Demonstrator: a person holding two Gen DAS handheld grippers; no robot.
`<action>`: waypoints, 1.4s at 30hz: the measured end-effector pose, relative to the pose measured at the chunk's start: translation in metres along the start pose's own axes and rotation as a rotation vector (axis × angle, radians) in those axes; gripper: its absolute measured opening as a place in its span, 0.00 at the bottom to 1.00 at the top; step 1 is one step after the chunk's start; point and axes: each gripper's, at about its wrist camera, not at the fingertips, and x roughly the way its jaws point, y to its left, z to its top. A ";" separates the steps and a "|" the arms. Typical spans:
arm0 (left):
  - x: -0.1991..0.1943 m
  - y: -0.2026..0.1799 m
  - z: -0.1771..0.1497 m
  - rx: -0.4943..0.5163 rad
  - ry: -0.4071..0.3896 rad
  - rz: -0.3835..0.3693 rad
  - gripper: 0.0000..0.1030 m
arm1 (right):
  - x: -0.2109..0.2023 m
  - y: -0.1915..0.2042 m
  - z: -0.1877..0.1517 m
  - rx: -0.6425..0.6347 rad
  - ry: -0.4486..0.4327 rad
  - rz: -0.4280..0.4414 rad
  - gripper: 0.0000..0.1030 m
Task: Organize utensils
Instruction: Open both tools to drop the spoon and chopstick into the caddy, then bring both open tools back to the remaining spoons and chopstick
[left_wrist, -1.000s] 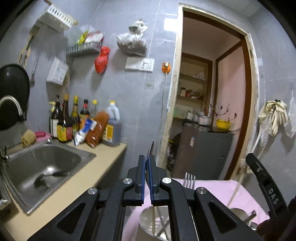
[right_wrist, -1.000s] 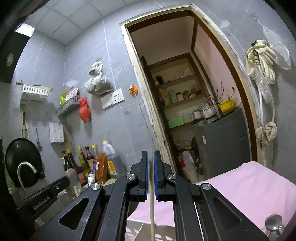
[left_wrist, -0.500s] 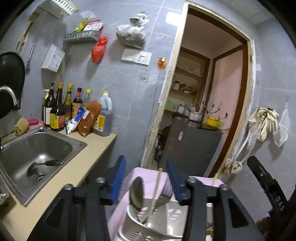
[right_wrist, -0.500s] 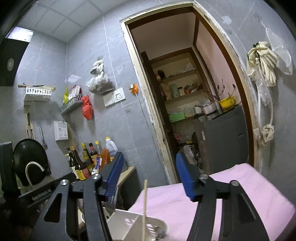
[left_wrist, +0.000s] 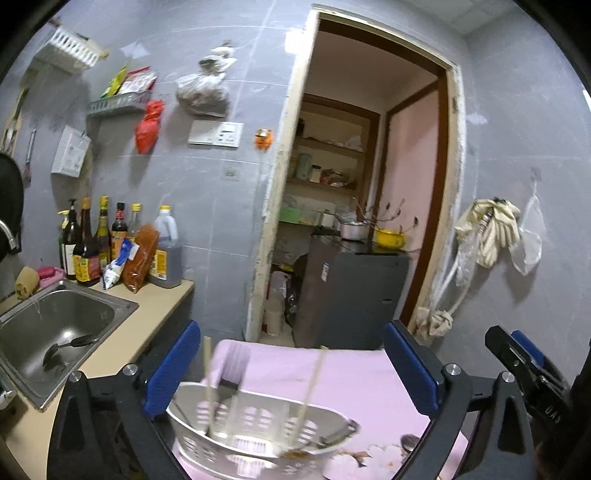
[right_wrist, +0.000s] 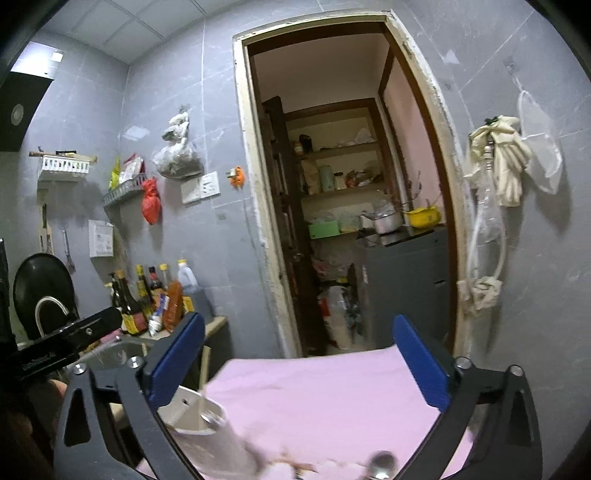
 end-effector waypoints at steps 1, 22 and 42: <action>-0.002 -0.007 -0.002 0.012 0.004 -0.002 0.98 | -0.003 -0.005 0.001 -0.003 0.005 -0.006 0.99; 0.014 -0.099 -0.102 0.048 0.240 -0.080 0.98 | -0.020 -0.137 -0.047 -0.014 0.210 -0.151 0.99; 0.080 -0.102 -0.168 0.039 0.430 -0.107 0.98 | 0.044 -0.147 -0.149 -0.098 0.612 -0.085 0.99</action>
